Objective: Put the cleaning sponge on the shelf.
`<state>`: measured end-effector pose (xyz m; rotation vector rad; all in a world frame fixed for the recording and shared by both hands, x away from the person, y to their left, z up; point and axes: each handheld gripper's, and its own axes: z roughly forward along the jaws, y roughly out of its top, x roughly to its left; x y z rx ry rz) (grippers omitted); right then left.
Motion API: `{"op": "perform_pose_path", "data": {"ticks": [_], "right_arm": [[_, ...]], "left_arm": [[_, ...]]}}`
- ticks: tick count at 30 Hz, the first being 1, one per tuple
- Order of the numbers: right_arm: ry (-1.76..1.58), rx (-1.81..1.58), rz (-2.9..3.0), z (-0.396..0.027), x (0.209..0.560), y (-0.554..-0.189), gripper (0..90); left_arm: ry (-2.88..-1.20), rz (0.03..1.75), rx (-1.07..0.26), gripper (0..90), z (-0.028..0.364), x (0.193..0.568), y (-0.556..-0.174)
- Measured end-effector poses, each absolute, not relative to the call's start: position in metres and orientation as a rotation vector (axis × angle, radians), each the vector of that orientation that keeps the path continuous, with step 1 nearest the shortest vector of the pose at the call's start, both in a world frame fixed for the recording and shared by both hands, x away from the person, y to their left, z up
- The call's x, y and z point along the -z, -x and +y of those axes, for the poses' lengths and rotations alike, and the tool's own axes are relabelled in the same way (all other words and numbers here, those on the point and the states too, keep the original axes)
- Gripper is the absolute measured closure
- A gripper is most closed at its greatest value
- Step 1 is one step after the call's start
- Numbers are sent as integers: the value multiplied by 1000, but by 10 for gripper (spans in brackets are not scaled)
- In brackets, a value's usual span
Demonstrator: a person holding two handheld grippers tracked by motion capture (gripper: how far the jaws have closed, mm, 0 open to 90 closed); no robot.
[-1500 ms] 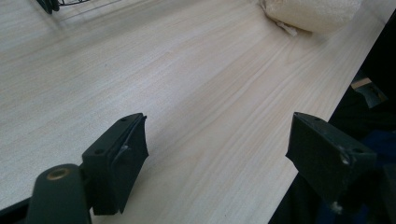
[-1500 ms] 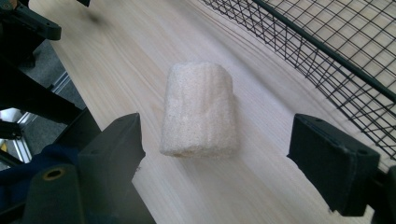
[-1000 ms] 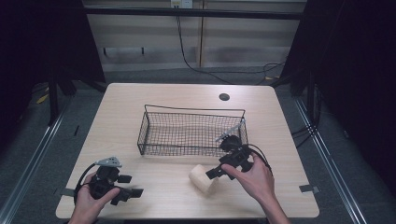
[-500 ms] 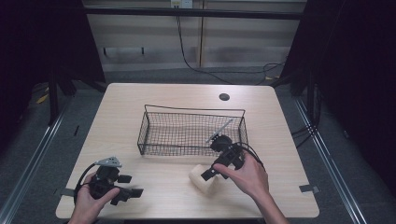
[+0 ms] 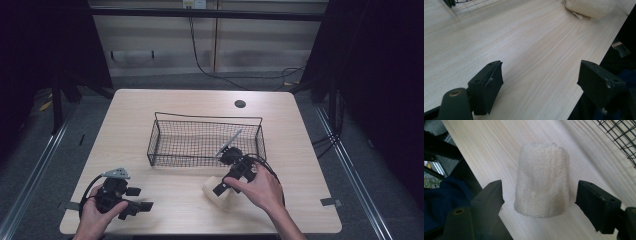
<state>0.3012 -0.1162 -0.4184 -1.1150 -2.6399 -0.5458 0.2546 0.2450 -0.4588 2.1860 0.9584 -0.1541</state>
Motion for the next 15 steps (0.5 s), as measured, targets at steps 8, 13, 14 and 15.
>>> {"op": "perform_pose_path", "data": {"ticks": [8,13,14,15], "right_arm": [[1115,533,-2631,-114,424,-302,237],[1111,530,-2611,-112,431,-303,250],[1102,508,-2626,-111,432,-304,248],[1108,497,-2624,-110,433,-304,248]], "left_arm": [[-2189,957,155,197,245,459,-255],[-2189,957,154,197,245,459,-255],[-2191,958,156,197,245,459,-255],[-2188,957,155,196,245,459,-255]]}}
